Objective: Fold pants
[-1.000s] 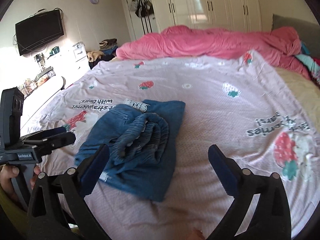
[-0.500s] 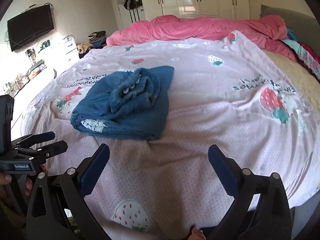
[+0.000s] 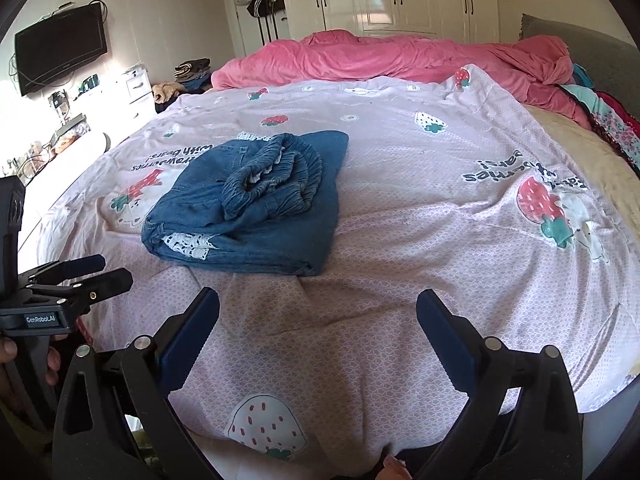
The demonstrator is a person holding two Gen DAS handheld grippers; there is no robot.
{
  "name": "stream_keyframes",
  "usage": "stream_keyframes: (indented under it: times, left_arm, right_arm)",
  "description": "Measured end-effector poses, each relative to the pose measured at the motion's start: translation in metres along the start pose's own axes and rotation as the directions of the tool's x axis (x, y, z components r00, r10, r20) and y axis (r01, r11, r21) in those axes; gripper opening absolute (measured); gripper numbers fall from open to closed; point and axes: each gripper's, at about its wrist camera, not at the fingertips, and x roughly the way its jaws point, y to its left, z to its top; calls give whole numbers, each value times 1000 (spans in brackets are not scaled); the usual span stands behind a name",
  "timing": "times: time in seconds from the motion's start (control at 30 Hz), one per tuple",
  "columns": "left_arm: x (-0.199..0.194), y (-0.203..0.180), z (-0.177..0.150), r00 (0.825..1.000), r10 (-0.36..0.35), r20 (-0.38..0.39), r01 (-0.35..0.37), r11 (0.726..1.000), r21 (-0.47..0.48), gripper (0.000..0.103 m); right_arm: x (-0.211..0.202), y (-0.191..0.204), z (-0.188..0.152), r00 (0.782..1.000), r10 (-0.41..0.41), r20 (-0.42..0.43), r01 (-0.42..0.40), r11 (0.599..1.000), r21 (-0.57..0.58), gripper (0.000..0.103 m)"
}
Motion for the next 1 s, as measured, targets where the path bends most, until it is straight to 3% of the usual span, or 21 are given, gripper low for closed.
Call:
stream_keyframes:
  times: [1.0]
  left_arm:
    - [-3,-1,1,1000,15,8,-15,1000,0,94]
  right_arm:
    - [-3,0,2,1000,-20,4,20,1000,-15,98]
